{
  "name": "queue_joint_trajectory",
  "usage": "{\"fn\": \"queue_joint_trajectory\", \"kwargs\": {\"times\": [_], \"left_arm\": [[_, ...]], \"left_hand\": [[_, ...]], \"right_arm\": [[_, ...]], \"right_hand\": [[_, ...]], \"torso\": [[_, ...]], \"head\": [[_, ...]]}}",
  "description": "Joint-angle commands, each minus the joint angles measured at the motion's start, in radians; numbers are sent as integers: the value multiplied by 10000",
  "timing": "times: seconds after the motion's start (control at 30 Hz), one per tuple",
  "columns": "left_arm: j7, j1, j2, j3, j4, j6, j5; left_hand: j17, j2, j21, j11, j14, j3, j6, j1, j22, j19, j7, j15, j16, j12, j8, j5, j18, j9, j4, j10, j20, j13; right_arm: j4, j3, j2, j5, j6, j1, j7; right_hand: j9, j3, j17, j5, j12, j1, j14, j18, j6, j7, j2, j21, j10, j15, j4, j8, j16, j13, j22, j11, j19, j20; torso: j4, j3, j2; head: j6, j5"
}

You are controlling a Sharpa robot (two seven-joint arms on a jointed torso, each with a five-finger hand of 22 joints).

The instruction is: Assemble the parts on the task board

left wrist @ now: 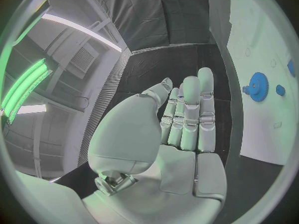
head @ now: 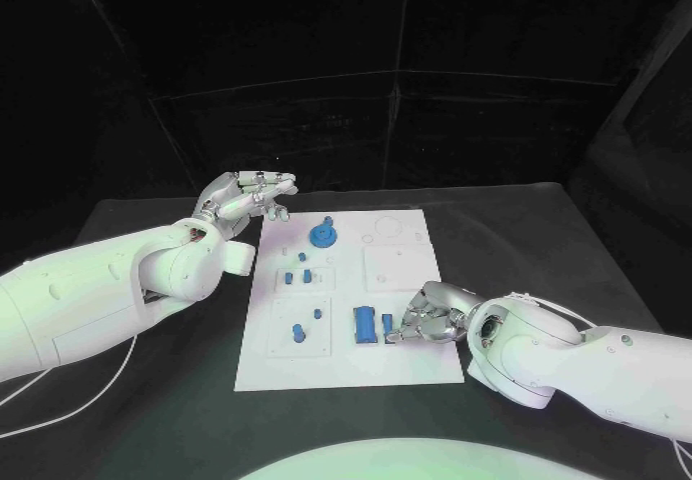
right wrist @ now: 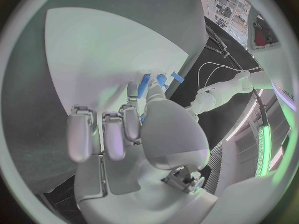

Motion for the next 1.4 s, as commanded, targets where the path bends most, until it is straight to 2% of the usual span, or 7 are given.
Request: {"fn": "queue_joint_trajectory", "kwargs": {"times": [0.03, 0.57, 0.97, 1.03, 1.13, 1.3, 1.4], "left_arm": [[57, 15, -9, 9, 25, 96, 9], [61, 15, -18, 8, 33, 99, 9], [172, 12, 20, 2, -7, 109, 9], [219, 11, 52, 1, -58, 138, 10], [272, 5, 103, -1, -172, 164, 11], [381, -10, 314, -2, -652, 192, 50], [439, -26, 474, -2, -1006, 155, 164]], "left_hand": [[-12, -20, -52, 0, -71, -26, -38, 94, -12, 66, 0, 26, -28, 67, 55, 47, 141, -16, -59, -80, -6, 15], [-12, -20, -52, 0, -71, -26, -38, 94, -12, 66, 0, 26, -28, 67, 55, 47, 141, -16, -59, -80, -6, 15], [-72, -143, -187, 9, -262, -297, -93, -167, -89, -48, -10, 77, -116, 121, 86, 38, 130, -30, 112, -146, 29, 16], [-230, -203, -476, 45, -687, -522, -144, -265, -253, -349, -25, 128, -449, 100, 104, 32, 120, -42, 208, -289, 86, -4], [-606, -198, -1034, 86, -1309, -740, -217, -272, -605, -864, -37, 209, -1238, 35, 104, 27, 117, -66, 281, -404, 177, -49], [-2001, -31, -3017, 253, -2404, -1069, -300, -69, -2083, -2313, -67, 646, -4360, -446, -3, 45, 66, -156, 420, -322, 659, -273], [-2573, 31, -4070, 393, -2647, -1208, -352, 65, -2926, -3198, -36, 949, -5681, -878, -155, 44, 100, -250, 447, -303, 1001, -298]], "right_arm": [[-79, -6, 75, -136, 137, 7, -117], [-93, -3, 181, -139, -362, 7, 346], [-446, 9, -401, 4197, -1269, 375, 4959], [-988, 11, -358, 5760, -1322, 696, 6001], [-1659, 12, -164, 7136, -1263, 978, 6798], [-3393, 19, 624, 9349, -694, 1323, 8118], [-4363, 42, 1166, 10005, -313, 1405, 8615]], "right_hand": [[17, -12, 1876, 27, 14, 158, 865, -89, -21, 13, 125, 12, 320, -61, -68, -68, 19, 293, 633, -63, 168, -36], [23, -47, 1831, 93, -60, 162, 855, -78, -66, 45, 127, -21, 296, -57, -116, -123, -11, 259, 588, -45, 145, -33], [-299, -433, 337, 553, -2353, 139, 474, 377, -1330, 643, -56, -1547, -710, 358, -196, -1158, -1110, -1024, -1557, 469, -946, 350], [-339, -398, -2032, 457, -6044, 496, -336, 952, -1337, 721, 80, -3875, -2379, 423, -374, -1323, -3188, -3247, -4481, 545, -2495, 406], [-392, -343, -4897, 347, -7645, 886, -1491, 1280, -1341, 817, 222, -5988, -3294, 544, -521, -1465, -6118, -4402, -6714, 669, -3719, 498], [-766, -282, -7464, 32, -10272, 1827, -3365, 1225, -1508, 1231, 494, -8937, -4245, 1201, -755, -2010, -10264, -7431, -8575, 1377, -5046, 1159], [-1014, -240, -8369, -91, -10948, 2069, -4479, 1129, -1637, 1317, 626, -10131, -4434, 1695, -824, -2294, -11679, -8551, -9329, 1478, -5705, 1528]], "torso": [[-10, -4, 1], [-9, 6, -33], [79, -61, -220], [106, -80, -295], [107, -115, -417], [91, -172, -633], [74, -167, -688]], "head": [[-29, 17], [-11, 24], [207, -115], [301, -189], [364, -227], [732, -322], [959, -329]]}}
